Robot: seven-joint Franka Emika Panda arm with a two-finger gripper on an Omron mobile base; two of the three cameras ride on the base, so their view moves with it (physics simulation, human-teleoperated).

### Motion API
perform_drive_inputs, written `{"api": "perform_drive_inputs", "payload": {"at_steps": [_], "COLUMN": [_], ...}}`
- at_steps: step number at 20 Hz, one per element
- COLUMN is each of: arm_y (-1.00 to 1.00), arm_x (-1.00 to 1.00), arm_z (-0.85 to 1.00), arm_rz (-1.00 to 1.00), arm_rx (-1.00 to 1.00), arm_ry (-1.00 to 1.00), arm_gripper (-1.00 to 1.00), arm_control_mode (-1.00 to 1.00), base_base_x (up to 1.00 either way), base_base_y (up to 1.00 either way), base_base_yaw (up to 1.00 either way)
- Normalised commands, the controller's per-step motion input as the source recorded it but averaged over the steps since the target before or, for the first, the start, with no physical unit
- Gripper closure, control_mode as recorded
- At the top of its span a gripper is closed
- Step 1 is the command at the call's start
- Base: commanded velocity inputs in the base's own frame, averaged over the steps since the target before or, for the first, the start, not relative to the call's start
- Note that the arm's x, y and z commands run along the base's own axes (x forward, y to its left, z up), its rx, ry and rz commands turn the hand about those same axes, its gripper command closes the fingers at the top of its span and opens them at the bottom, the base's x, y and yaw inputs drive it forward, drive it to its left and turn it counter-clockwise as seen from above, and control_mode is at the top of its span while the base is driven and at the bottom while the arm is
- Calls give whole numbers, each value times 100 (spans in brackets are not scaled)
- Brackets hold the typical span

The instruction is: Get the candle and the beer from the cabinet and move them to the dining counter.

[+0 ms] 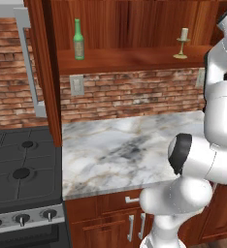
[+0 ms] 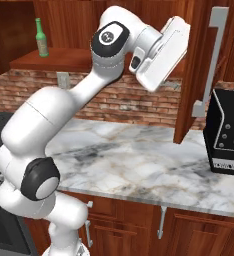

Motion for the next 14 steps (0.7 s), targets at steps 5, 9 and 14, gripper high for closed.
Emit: {"api": "perform_drive_inputs", "payload": {"at_steps": [5, 9, 14], "arm_y": [-23, 26, 62], "arm_x": [0, -1, -11], "arm_z": [-12, -14, -4], "arm_rz": [-10, -4, 0], "arm_rx": [0, 0, 1], "arm_ry": [-7, -7, -1], "arm_gripper": [-100, -100, -100], "arm_control_mode": [-100, -100, -100], "base_base_x": [0, 0, 0], "base_base_y": [0, 0, 0], "base_base_yaw": [0, 0, 0]}}
